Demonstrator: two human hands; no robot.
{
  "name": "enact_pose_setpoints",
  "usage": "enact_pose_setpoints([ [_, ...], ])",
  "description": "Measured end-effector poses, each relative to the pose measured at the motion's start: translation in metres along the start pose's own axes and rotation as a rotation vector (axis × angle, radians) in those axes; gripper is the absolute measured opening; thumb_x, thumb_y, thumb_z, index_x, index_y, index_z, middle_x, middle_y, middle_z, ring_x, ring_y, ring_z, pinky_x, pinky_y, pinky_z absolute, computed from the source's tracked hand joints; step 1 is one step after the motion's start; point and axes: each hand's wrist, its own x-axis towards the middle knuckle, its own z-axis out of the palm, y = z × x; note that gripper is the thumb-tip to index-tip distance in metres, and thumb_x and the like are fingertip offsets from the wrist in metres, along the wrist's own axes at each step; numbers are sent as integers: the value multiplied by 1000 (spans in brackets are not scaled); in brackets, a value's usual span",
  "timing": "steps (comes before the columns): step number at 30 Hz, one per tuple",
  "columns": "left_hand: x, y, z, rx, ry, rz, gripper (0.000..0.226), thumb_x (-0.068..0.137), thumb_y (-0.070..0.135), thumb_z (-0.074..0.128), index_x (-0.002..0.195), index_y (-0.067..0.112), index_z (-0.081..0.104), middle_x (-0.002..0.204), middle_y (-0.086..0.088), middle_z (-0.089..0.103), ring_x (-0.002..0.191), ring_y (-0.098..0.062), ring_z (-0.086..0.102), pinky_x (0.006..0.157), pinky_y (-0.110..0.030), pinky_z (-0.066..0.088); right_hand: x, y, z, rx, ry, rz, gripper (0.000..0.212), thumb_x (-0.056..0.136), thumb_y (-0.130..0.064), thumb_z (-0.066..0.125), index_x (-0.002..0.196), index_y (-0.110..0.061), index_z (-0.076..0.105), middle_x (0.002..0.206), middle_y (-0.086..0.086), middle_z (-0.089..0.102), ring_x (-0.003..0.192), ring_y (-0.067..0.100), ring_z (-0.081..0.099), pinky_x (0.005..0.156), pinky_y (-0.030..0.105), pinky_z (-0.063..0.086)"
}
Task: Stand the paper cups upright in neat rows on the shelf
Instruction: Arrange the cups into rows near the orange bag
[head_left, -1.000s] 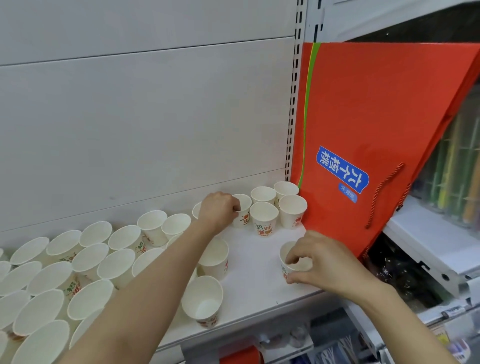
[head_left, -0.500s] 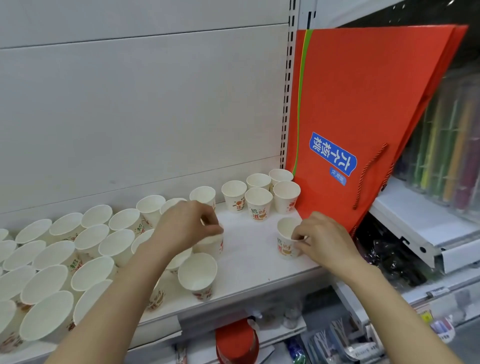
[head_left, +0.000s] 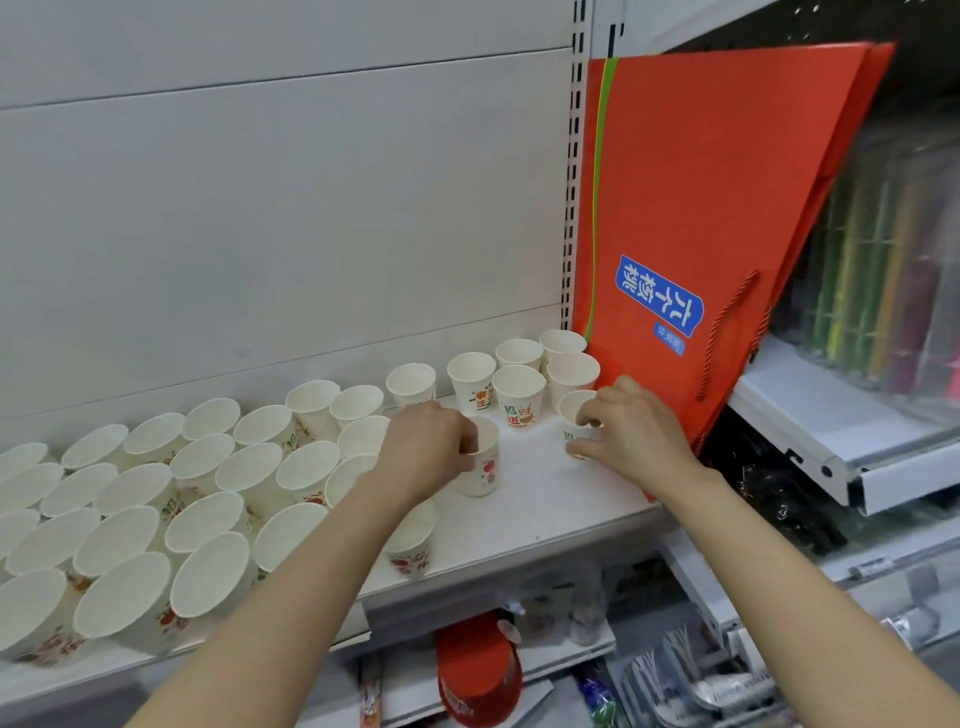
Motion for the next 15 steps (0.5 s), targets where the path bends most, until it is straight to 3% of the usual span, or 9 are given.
enact_pose_setpoints([
  [3, 8, 6, 2, 2, -1, 122, 14, 80, 34, 71, 93, 28, 71, 95, 4, 68, 95, -19, 58, 71, -28, 44, 2, 2, 2, -32, -34, 13, 15, 81, -34, 67, 79, -19, 69, 81, -7, 63, 86, 16, 44, 62, 27, 22],
  [6, 15, 15, 4, -18, 49, 162, 34, 72, 53, 73, 97, 30, 68, 98, 9, 67, 96, -17, 55, 76, -31, 45, 2, 7, 1, -24, -33, 9, 10, 80, -28, 68, 80, -18, 70, 81, -6, 64, 85, 17, 45, 62, 28, 22],
  [11, 34, 36, 3, -38, 123, 96, 8, 77, 36, 65, 82, 31, 68, 86, 6, 70, 89, -21, 61, 70, -29, 43, 5, 7, -5, -3, -19, -2, 16, 76, -28, 74, 90, -21, 70, 87, -5, 64, 88, 18, 49, 65, 26, 26],
  [15, 39, 38, 4, -44, 136, 68, 22, 76, 50, 69, 86, 31, 67, 91, 8, 68, 93, -20, 58, 78, -32, 41, 9, 10, -7, -27, -23, -12, 6, 79, -22, 69, 84, -20, 70, 85, -5, 66, 87, 18, 49, 63, 27, 27],
])
